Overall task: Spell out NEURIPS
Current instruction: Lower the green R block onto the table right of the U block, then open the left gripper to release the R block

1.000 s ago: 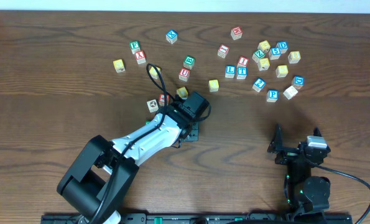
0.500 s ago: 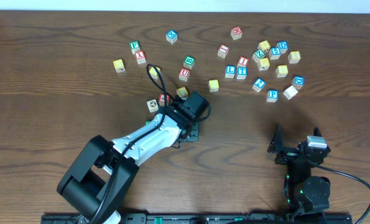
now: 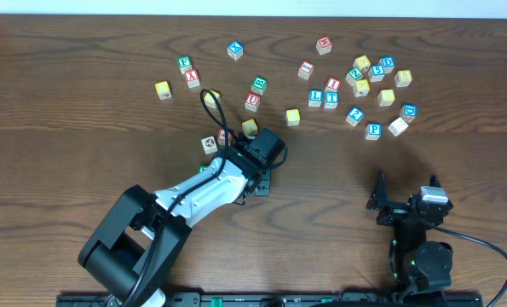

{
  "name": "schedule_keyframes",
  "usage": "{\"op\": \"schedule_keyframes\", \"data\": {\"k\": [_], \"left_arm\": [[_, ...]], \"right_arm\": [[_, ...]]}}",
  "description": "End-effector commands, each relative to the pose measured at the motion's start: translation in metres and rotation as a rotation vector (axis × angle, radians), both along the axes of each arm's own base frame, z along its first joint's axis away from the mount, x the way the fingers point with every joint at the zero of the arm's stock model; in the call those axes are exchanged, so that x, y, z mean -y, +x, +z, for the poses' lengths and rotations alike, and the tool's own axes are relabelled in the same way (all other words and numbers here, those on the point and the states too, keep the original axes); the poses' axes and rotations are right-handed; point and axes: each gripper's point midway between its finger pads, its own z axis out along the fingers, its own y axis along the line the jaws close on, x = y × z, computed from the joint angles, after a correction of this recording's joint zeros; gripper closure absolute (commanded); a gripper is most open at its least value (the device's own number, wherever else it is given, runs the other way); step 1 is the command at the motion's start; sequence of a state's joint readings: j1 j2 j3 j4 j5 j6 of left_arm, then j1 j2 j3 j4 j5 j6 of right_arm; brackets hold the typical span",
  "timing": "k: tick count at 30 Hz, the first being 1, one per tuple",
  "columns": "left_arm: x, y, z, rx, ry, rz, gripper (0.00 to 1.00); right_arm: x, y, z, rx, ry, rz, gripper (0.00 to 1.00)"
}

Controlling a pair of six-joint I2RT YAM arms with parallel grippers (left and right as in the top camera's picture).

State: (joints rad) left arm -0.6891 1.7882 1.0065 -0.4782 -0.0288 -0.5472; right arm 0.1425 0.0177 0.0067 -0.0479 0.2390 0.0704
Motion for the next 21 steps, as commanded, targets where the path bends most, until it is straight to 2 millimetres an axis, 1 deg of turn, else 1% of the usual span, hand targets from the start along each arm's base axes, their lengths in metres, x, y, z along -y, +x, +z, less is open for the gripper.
{"op": "schedule_keyframes", "data": {"k": [1, 7, 10, 15, 21], "left_arm": [[-0.006, -0.001, -0.004, -0.003, 0.023, 0.002, 0.52], [-0.003, 0.000, -0.002, -0.001, 0.011, -0.001, 0.52], [0.002, 0.003, 0.003, 0.007, -0.007, -0.010, 0.53], [0.011, 0.009, 0.016, 0.029, -0.047, -0.019, 0.52], [0.018, 0.017, 0.039, 0.082, -0.085, -0.027, 0.52]], "right_arm": [[0.000, 0.000, -0.001, -0.004, -0.009, 0.000, 0.01], [0.000, 0.000, -0.001, -0.004, -0.009, 0.000, 0.01], [0.000, 0.000, -0.001, -0.004, -0.009, 0.000, 0.01], [0.000, 0.000, -0.001, -0.004, -0.009, 0.000, 0.01], [0.000, 0.000, -0.001, -0.004, -0.009, 0.000, 0.01]]}}
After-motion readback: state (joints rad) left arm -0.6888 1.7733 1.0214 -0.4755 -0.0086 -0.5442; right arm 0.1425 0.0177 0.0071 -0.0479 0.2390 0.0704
